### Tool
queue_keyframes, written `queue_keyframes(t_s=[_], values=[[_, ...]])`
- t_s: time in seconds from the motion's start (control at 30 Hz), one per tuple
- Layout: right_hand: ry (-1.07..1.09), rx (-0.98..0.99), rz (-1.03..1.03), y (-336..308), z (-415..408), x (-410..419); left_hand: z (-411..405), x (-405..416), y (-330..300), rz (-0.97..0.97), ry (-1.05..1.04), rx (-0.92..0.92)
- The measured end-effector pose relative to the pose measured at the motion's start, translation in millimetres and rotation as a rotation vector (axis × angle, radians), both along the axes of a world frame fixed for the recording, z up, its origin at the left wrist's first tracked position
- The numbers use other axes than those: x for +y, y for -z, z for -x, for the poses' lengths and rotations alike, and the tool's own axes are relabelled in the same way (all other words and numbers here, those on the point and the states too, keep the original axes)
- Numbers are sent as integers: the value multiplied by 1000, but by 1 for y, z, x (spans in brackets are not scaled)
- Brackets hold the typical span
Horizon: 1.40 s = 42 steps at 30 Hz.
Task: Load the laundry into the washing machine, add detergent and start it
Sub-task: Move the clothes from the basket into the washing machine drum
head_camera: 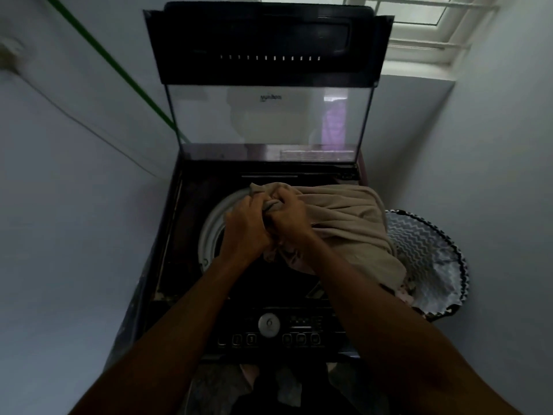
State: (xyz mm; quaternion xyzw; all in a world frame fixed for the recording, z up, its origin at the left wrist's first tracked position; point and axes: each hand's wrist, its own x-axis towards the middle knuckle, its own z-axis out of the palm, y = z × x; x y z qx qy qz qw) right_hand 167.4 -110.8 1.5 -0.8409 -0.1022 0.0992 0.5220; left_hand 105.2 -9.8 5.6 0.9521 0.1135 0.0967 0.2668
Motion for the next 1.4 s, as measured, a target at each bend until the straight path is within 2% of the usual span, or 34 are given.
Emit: queue_keyframes(t_s=[0.2, 0.33, 0.43, 0.6, 0.67, 0.77, 0.83, 1.0, 1.03, 1.13, 1.23, 1.33, 1.4], values=[[-170, 161, -123, 12, 17, 40, 33, 27, 6, -90, -150, -22], [-207, 206, 35, 22, 22, 31, 34, 25, 21, -147, -67, 168], [-205, 318, 119, 30, 22, 14, 27, 16, 31, -155, -7, 317], [-245, 355, 234, 46, 13, -12, 12, -3, 36, -170, 128, 395], [-236, 343, 281, 42, 8, -24, 4, -13, 35, -112, 182, 409], [-102, 251, 310, 41, -8, -43, -12, -30, 32, 17, 227, 371], [-10, 114, 363, 36, -19, -57, -23, -44, 28, 62, 260, 328], [241, -280, 732, 11, -39, -109, -55, -95, 14, 237, 385, 191], [302, -309, 789, 11, -44, -120, -61, -107, 13, 242, 415, 187], [428, -98, 779, 24, -59, -154, -79, -141, 13, 174, 517, 179], [382, 137, 710, 47, -61, -187, -91, -170, 15, 23, 585, 276], [383, 195, 584, 64, -59, -203, -100, -189, 25, -138, 641, 353], [398, 205, 511, 64, -61, -202, -106, -192, 27, -175, 648, 394]])
